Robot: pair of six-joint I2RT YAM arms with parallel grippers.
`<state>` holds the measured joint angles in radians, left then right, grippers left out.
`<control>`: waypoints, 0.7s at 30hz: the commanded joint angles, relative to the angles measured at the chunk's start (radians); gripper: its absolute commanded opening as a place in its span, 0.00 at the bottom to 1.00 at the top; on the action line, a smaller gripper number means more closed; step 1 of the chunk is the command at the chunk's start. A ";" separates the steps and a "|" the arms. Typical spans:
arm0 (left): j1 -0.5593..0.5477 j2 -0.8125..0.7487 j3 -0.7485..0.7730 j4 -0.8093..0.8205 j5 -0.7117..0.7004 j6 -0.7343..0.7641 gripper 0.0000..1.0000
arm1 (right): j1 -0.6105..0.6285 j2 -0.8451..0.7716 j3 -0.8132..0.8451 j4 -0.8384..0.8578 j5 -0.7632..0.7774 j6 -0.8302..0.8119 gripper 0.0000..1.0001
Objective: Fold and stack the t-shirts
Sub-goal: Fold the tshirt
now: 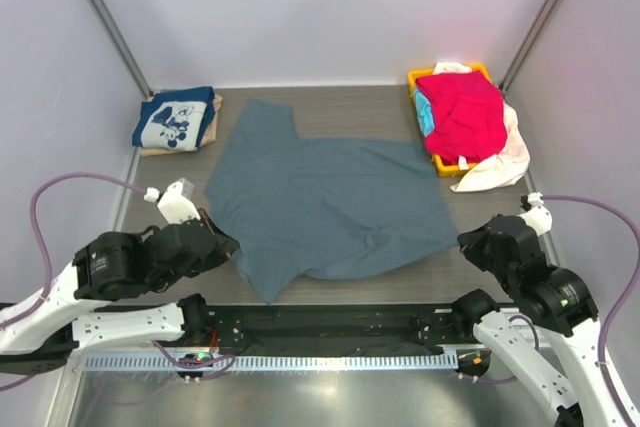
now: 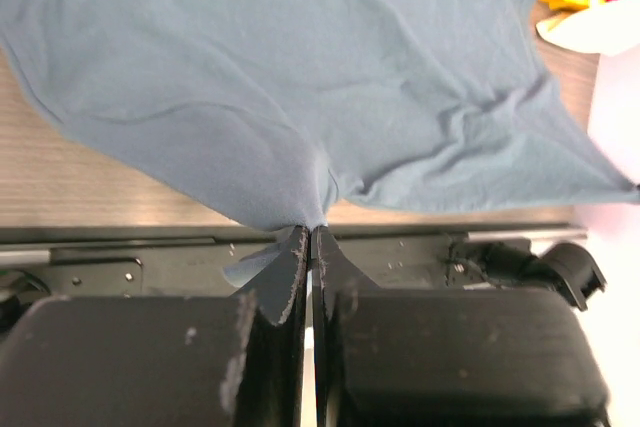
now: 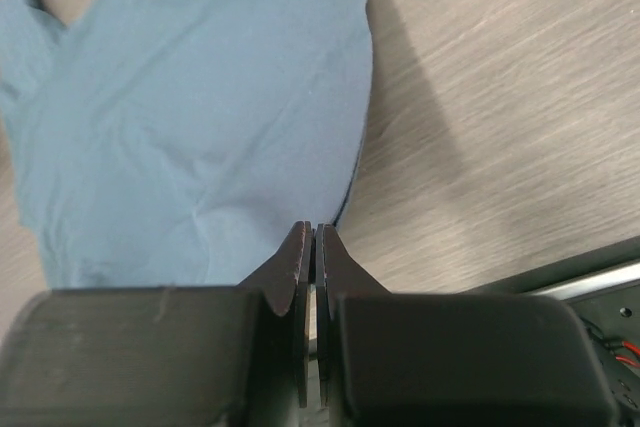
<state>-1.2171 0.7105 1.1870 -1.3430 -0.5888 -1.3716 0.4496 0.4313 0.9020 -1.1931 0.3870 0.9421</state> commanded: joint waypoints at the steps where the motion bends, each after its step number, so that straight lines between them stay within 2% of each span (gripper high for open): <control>1: 0.001 0.039 0.023 -0.300 -0.126 0.023 0.00 | -0.003 0.024 -0.075 0.068 -0.026 -0.006 0.01; 3: 0.001 0.066 0.025 -0.259 -0.149 0.090 0.00 | -0.002 0.049 -0.122 0.169 -0.057 -0.022 0.01; 7: 0.025 0.183 0.057 -0.139 -0.218 0.219 0.00 | -0.002 0.182 -0.111 0.286 -0.021 -0.068 0.01; 9: 0.114 0.224 0.100 -0.084 -0.218 0.302 0.00 | -0.002 0.250 -0.065 0.325 -0.001 -0.112 0.01; 10: 0.199 0.240 0.105 -0.044 -0.176 0.416 0.00 | -0.002 0.317 -0.046 0.332 0.025 -0.124 0.01; 12: 0.305 0.267 0.097 0.106 -0.087 0.532 0.00 | -0.003 0.372 0.007 0.358 0.052 -0.155 0.01; 13: 0.414 0.273 0.092 0.145 -0.051 0.625 0.00 | -0.003 0.400 0.021 0.368 0.081 -0.178 0.01; 14: 0.463 0.296 0.097 0.174 0.013 0.658 0.00 | -0.003 0.444 0.050 0.375 0.099 -0.192 0.01; 17: 0.615 0.355 0.129 0.238 0.092 0.755 0.00 | -0.009 0.509 0.095 0.411 0.160 -0.233 0.01; 21: 0.741 0.487 0.158 0.316 0.173 0.816 0.00 | -0.044 0.636 0.130 0.475 0.173 -0.276 0.01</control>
<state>-0.5480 1.1305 1.3018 -1.1492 -0.5148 -0.6918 0.4328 1.0065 0.9783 -0.8150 0.4866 0.7311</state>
